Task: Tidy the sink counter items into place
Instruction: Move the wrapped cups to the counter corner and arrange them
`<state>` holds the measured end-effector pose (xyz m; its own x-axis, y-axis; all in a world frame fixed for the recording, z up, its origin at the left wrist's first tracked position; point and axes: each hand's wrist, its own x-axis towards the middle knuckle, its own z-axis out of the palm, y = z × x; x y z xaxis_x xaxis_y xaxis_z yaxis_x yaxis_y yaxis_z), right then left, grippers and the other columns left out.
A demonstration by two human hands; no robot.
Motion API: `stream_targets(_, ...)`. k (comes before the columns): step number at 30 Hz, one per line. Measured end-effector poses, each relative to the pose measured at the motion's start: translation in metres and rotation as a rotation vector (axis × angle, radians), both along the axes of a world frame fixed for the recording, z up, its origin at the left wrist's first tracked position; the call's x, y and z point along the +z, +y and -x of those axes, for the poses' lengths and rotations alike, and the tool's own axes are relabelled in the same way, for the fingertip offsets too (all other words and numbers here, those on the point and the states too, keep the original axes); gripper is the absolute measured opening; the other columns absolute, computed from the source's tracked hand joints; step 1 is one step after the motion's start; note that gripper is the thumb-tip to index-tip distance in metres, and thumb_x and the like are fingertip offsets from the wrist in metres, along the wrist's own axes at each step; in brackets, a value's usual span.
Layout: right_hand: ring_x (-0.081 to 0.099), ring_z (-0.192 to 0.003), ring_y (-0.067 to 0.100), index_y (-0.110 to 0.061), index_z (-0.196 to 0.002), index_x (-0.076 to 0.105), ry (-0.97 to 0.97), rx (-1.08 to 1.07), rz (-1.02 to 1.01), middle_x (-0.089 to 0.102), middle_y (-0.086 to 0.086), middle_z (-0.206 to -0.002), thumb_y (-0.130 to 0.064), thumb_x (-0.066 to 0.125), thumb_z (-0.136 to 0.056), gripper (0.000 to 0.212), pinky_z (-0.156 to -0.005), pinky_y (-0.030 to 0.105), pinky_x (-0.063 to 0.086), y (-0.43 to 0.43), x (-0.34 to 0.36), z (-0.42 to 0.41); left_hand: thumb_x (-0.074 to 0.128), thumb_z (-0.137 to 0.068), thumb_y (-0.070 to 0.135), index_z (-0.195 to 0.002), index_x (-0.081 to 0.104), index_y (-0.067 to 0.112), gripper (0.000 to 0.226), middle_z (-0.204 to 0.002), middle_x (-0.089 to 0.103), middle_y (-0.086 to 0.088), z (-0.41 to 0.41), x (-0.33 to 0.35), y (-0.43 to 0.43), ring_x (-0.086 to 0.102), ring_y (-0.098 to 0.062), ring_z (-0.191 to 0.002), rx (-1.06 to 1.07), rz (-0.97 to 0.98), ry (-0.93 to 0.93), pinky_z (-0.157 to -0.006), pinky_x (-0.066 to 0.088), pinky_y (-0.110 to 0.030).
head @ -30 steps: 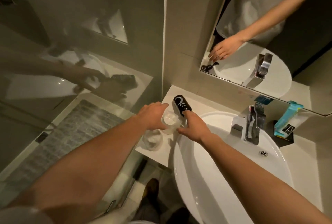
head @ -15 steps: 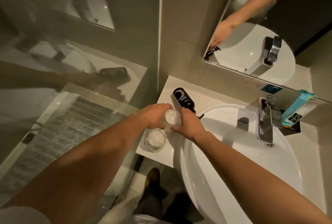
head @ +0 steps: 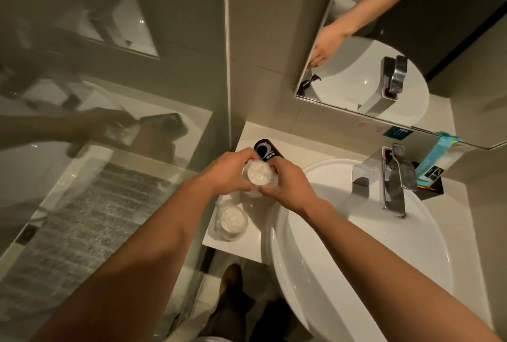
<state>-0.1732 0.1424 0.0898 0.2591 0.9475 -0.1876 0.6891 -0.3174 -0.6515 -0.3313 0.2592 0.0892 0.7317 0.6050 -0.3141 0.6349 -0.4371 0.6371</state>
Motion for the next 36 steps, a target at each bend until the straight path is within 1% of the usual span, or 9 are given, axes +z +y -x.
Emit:
stream_targets(7, 0.058, -0.099, 0.014, -0.019, -0.118, 0.062, 0.020, -0.106, -0.135, 0.061, -0.003, -0.110, -0.030, 0.084, -0.069, 0.055, -0.080, 0.030, 0.052, -0.025, 0.063, -0.028, 0.092, -0.061, 0.035, -0.106, 0.055, 0.040, 0.058, -0.096, 0.067, 0.017, -0.032, 0.066, 0.002, 0.063, -0.003, -0.089, -0.142, -0.041, -0.134, -0.076, 0.053, -0.030)
stream_targets(11, 0.055, -0.099, 0.006, -0.021, -0.120, 0.061, -0.021, -0.174, -0.194, 0.062, -0.008, -0.111, -0.035, 0.083, -0.072, 0.054, -0.074, 0.007, 0.038, -0.057, 0.091, -0.053, 0.092, -0.065, 0.030, -0.108, 0.056, 0.038, 0.056, -0.095, 0.066, 0.017, -0.065, 0.098, -0.012, 0.062, 0.002, -0.085, -0.234, -0.044, -0.181, -0.074, 0.052, -0.025)
stream_targets(16, 0.058, -0.096, 0.003, -0.028, -0.119, 0.059, -0.035, -0.269, -0.246, 0.063, -0.016, -0.107, -0.046, 0.081, -0.071, 0.055, -0.075, 0.016, 0.044, -0.108, 0.116, -0.081, 0.090, -0.070, 0.022, -0.110, 0.057, 0.032, 0.053, -0.096, 0.063, 0.020, -0.107, 0.123, -0.046, 0.055, 0.014, -0.087, -0.336, -0.026, -0.262, -0.069, 0.039, -0.006)
stream_targets(18, 0.062, -0.094, 0.002, -0.030, -0.115, 0.059, -0.032, -0.336, -0.275, 0.066, -0.015, -0.104, -0.049, 0.078, -0.068, 0.054, -0.075, 0.023, 0.051, -0.137, 0.124, -0.096, 0.089, -0.071, 0.022, -0.111, 0.058, 0.033, 0.052, -0.097, 0.063, 0.020, -0.131, 0.131, -0.070, 0.055, 0.013, -0.086, -0.391, -0.029, -0.290, -0.069, 0.039, -0.007)
stream_targets(21, 0.062, -0.090, -0.001, -0.035, -0.109, 0.058, -0.077, -0.441, -0.323, 0.066, -0.017, -0.099, -0.056, 0.074, -0.065, 0.051, -0.070, 0.022, 0.051, -0.182, 0.132, -0.120, 0.087, -0.073, 0.024, -0.116, 0.059, 0.036, 0.053, -0.099, 0.064, 0.022, -0.168, 0.141, -0.112, 0.056, 0.010, -0.089, -0.462, -0.048, -0.348, -0.070, 0.041, -0.008)
stream_targets(26, 0.062, -0.080, 0.005, -0.036, -0.100, 0.054, -0.168, -0.640, -0.382, 0.065, -0.014, -0.090, -0.056, 0.074, -0.064, 0.046, -0.064, 0.031, 0.052, -0.255, 0.137, -0.158, 0.081, -0.072, 0.025, -0.129, 0.056, 0.036, 0.063, -0.117, 0.064, 0.019, -0.233, 0.143, -0.193, 0.062, -0.001, -0.099, -0.472, -0.092, -0.452, -0.088, 0.055, -0.030)
stream_targets(30, 0.064, -0.079, 0.000, -0.037, -0.100, 0.052, -0.115, -0.806, -0.435, 0.066, -0.017, -0.089, -0.057, 0.075, -0.059, 0.051, -0.061, 0.020, 0.049, -0.306, 0.138, -0.186, 0.083, -0.077, 0.025, -0.148, 0.044, 0.027, 0.081, -0.137, 0.056, 0.007, -0.275, 0.136, -0.254, 0.061, -0.007, -0.112, -0.423, -0.053, -0.533, -0.099, 0.052, -0.026)
stream_targets(34, 0.062, -0.079, -0.010, -0.037, -0.098, 0.050, -0.085, -0.907, -0.472, 0.065, -0.021, -0.086, -0.050, 0.080, -0.061, 0.049, -0.058, 0.007, 0.043, -0.345, 0.138, -0.212, 0.079, -0.079, 0.022, -0.132, 0.059, 0.018, 0.058, -0.135, 0.052, 0.003, -0.303, 0.125, -0.304, 0.055, -0.002, -0.119, -0.393, 0.004, -0.613, -0.104, 0.045, -0.017)
stream_targets(36, 0.062, -0.078, -0.010, -0.038, -0.093, 0.050, -0.073, -0.943, -0.477, 0.065, -0.020, -0.084, -0.043, 0.084, -0.064, 0.045, -0.057, 0.007, 0.042, -0.357, 0.135, -0.221, 0.080, -0.079, 0.024, -0.128, 0.062, 0.019, 0.053, -0.135, 0.051, 0.003, -0.314, 0.117, -0.324, 0.052, -0.003, -0.122, -0.370, -0.014, -0.614, -0.105, 0.046, -0.023)
